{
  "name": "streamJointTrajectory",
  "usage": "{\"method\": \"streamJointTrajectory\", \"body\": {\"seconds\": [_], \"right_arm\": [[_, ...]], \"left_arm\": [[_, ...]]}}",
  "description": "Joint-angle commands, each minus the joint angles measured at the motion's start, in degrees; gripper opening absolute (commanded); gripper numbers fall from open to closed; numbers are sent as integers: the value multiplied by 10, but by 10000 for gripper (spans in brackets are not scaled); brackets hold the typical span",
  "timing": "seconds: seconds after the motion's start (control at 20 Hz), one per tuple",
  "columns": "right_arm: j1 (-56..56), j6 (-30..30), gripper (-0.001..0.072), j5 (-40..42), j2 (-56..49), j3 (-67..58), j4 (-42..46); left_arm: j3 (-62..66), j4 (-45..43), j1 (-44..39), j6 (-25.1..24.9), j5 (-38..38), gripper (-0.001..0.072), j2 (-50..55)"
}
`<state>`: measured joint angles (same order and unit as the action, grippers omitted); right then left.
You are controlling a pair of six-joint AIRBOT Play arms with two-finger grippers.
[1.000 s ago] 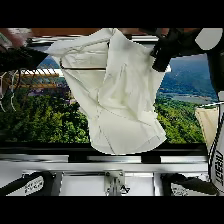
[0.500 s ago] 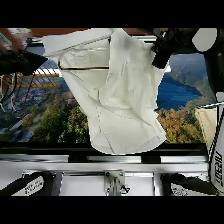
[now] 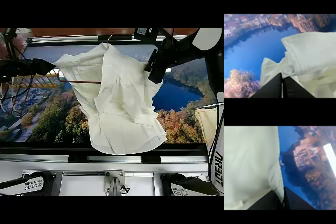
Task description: Fold the shirts.
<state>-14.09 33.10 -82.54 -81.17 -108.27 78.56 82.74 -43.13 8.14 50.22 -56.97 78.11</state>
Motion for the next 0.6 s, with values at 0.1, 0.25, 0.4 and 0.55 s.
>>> {"method": "streamJointTrajectory", "body": {"seconds": [0.1, 0.25, 0.4, 0.55], "right_arm": [[-1, 28, 71, -74, 5, 0, -35], [-1, 35, 70, -76, 6, 0, -37], [-1, 35, 71, -77, 6, 0, -37], [0, 35, 71, -76, 6, 0, -37]], "left_arm": [[0, 38, -41, 7, 6, 47, 78], [0, 38, -56, 7, 7, 48, 101], [1, 38, -48, 7, 9, 49, 102], [17, 37, -15, 5, -8, 300, 96]]}}
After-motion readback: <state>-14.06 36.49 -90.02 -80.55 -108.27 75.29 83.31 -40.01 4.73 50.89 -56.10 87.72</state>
